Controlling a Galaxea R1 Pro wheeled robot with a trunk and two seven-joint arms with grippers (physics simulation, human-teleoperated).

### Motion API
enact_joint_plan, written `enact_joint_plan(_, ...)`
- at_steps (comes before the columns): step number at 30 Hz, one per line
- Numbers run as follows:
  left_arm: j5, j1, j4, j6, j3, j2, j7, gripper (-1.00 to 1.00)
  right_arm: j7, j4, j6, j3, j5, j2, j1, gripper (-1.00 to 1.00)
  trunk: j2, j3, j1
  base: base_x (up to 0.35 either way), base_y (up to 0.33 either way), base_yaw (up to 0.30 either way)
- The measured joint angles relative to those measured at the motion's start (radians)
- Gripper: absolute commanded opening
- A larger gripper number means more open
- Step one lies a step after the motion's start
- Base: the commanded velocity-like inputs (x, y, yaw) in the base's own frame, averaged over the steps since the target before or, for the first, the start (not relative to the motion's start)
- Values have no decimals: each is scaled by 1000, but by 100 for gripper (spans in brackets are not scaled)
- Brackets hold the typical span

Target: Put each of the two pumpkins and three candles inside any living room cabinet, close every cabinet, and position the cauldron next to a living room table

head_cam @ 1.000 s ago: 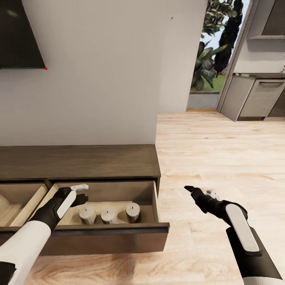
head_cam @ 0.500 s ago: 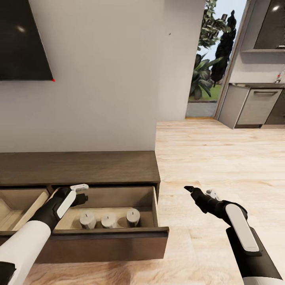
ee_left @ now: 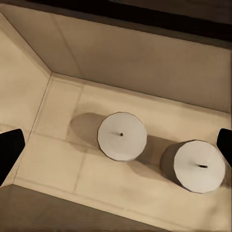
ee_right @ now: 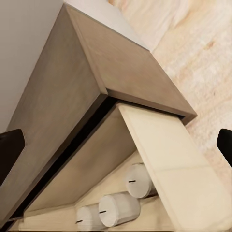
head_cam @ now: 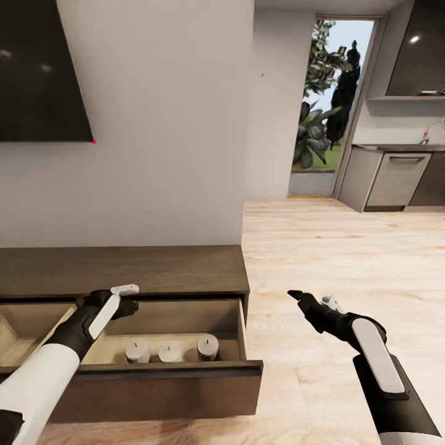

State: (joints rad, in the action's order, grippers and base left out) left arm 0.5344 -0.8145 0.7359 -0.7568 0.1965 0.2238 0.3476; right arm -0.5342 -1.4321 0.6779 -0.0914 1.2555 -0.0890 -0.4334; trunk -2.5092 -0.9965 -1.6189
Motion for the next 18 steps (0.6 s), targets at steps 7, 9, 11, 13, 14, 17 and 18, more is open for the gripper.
enact_joint_plan(7, -1, 0, 13, -23, 1, 2, 2, 100, 0, 1, 1, 0, 1, -1, 0, 100, 2, 27, 3, -287, 0, 0)
enact_joint_plan(9, -1, 0, 49, -48, 1, 2, 4, 100, 1, 1, 2, -1, 1, -1, 0, 100, 2, 35, 4, -332, 0, 0)
enact_joint_plan(11, -2, 0, 65, -57, 1, 2, 4, 100, 1, 0, 2, -1, 2, -1, 0, 100, 3, 43, 5, -335, 0, 0)
enact_joint_plan(13, -2, 0, 87, -71, 0, 2, 4, 100, 1, 0, 2, -1, 17, -3, 0, 100, 3, 50, 5, -336, 0, 0)
enact_joint_plan(14, -2, 0, 101, -78, 1, 2, 5, 100, 0, 0, 3, 0, 35, -4, 0, 100, 3, 54, 6, -337, 0, 0)
enact_joint_plan(17, -2, 1, 121, -85, 2, 1, 5, 100, 0, 0, 3, 1, 62, -7, 0, 100, 4, 66, 7, -337, 0, 0)
enact_joint_plan(18, -2, 1, 126, -87, 2, 2, 5, 100, 0, 0, 3, 1, 70, -8, 0, 100, 4, 70, 8, -338, 0, 0)
